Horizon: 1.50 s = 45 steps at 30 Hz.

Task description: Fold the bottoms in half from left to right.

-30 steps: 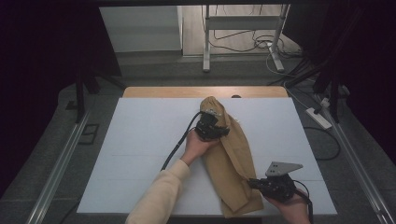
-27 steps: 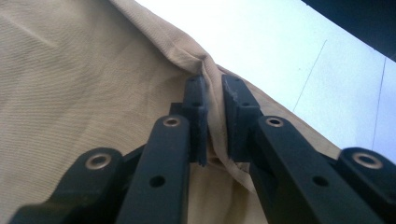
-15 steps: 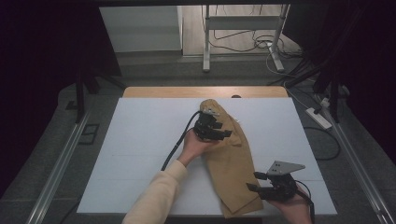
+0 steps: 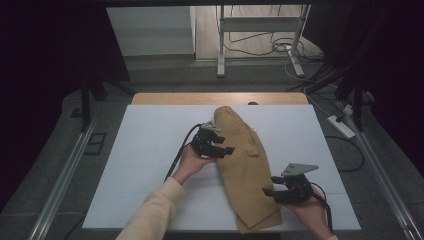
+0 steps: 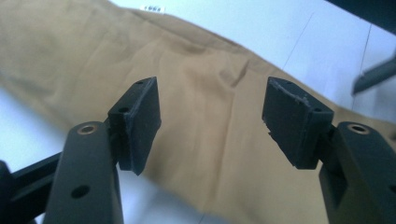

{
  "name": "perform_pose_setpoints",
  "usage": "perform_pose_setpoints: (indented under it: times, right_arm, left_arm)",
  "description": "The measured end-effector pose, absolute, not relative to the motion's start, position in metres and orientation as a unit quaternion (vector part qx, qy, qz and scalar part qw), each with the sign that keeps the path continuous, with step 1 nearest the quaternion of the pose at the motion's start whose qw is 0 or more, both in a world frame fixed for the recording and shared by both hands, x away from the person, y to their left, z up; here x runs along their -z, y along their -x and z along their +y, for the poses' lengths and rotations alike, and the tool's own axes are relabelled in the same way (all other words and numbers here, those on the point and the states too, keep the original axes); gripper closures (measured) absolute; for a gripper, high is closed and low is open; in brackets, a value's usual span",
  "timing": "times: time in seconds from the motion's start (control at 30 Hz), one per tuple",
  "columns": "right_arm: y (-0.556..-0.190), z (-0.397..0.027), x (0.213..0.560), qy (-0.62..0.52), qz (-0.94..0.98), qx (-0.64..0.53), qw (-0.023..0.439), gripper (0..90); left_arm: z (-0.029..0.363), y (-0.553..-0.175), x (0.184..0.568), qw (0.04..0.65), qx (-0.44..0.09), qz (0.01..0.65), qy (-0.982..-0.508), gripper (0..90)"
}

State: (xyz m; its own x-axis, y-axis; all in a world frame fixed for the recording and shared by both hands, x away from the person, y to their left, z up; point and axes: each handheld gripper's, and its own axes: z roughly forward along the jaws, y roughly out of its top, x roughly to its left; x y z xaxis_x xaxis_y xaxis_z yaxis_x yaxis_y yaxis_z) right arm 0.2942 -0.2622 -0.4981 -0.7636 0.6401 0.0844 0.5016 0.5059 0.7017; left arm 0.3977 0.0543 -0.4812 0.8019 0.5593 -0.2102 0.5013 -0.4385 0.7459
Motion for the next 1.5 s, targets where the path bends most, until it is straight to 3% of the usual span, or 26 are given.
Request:
perform_pose_setpoints:
  times: [1.13,1.5]
  right_arm:
    - [-0.352,-0.241,0.504,-0.341,0.859,-0.366,0.11,43.0]
    - [-0.375,-0.23,0.504,-0.342,0.858,-0.361,0.127,43.2]
  left_arm:
    - [0.125,-0.342,0.5,0.415,-0.046,0.348,-0.839,33.3]
    - [0.132,-0.34,0.506,0.411,-0.038,0.351,-0.841,32.7]
